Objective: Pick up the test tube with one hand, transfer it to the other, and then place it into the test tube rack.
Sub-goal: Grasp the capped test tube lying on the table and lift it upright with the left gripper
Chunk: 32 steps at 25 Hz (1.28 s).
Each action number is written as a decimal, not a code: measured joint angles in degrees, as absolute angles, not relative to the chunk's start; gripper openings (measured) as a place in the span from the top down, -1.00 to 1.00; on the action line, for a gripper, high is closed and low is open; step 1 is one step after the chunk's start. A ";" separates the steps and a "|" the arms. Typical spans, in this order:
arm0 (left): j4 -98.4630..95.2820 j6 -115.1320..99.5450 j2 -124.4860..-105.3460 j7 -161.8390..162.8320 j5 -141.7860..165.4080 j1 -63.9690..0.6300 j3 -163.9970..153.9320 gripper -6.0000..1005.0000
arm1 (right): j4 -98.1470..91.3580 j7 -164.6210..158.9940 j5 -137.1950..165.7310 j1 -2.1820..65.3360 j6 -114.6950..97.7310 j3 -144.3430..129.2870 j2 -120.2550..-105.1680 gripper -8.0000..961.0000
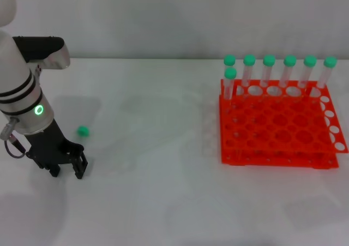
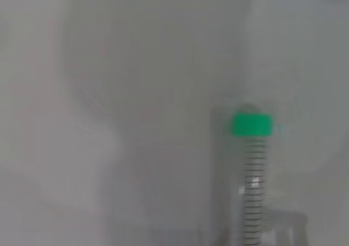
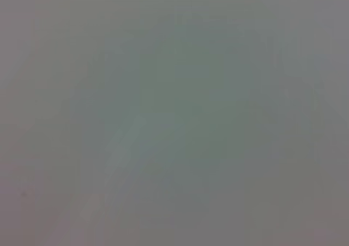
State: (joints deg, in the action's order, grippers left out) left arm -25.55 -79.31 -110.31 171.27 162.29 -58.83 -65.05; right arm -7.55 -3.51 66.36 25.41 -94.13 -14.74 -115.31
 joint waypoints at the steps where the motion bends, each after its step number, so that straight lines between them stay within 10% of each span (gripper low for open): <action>1: -25.57 -79.27 -110.31 171.21 162.27 -58.82 -65.06 -0.08 | -7.56 -3.51 66.36 25.46 -94.03 -14.75 -115.31 -0.81; 32: -29.52 -80.05 -110.88 170.85 162.25 -58.09 -65.89 -0.09 | -7.47 -3.36 66.35 26.30 -92.48 -15.38 -115.40 -0.81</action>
